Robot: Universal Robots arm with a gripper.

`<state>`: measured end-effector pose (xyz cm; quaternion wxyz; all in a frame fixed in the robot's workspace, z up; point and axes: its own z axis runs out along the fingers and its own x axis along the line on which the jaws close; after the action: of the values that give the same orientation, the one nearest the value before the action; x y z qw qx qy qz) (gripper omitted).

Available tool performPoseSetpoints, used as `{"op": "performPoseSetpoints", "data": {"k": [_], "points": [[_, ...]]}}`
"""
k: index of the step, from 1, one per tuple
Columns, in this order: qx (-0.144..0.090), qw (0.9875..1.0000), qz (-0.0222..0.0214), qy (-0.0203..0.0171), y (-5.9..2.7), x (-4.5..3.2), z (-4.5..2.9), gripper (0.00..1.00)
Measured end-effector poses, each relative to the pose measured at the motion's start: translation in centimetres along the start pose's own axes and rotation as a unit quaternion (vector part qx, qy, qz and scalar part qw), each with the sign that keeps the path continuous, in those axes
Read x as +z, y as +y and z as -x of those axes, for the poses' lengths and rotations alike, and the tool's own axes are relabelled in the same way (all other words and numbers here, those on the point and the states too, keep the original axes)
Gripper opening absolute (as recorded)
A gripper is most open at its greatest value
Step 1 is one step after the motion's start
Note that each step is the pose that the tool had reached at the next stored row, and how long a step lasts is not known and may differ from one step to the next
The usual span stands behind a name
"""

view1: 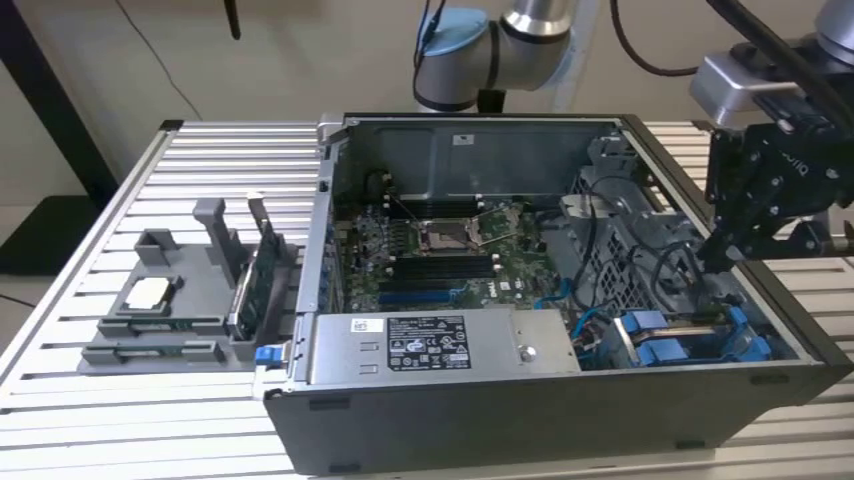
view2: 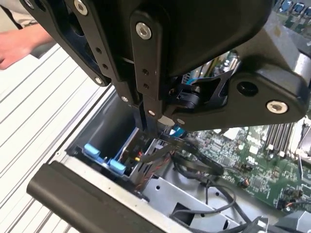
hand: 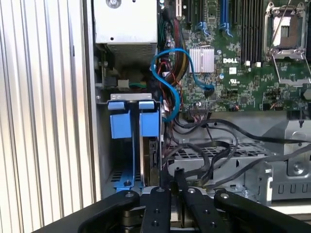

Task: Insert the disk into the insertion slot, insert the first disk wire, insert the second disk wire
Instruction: 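Insert the second disk wire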

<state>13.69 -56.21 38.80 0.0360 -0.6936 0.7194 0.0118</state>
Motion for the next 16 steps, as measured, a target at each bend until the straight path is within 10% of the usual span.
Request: {"op": "performPoseSetpoints", "data": {"k": [5,16], "points": [[0.0,1.0,-0.0008,-0.0001,2.07,-0.02,-0.04,0.16],[-0.004,1.0,-0.0006,-0.0011,2.25,1.38,-1.29,0.16]]}}
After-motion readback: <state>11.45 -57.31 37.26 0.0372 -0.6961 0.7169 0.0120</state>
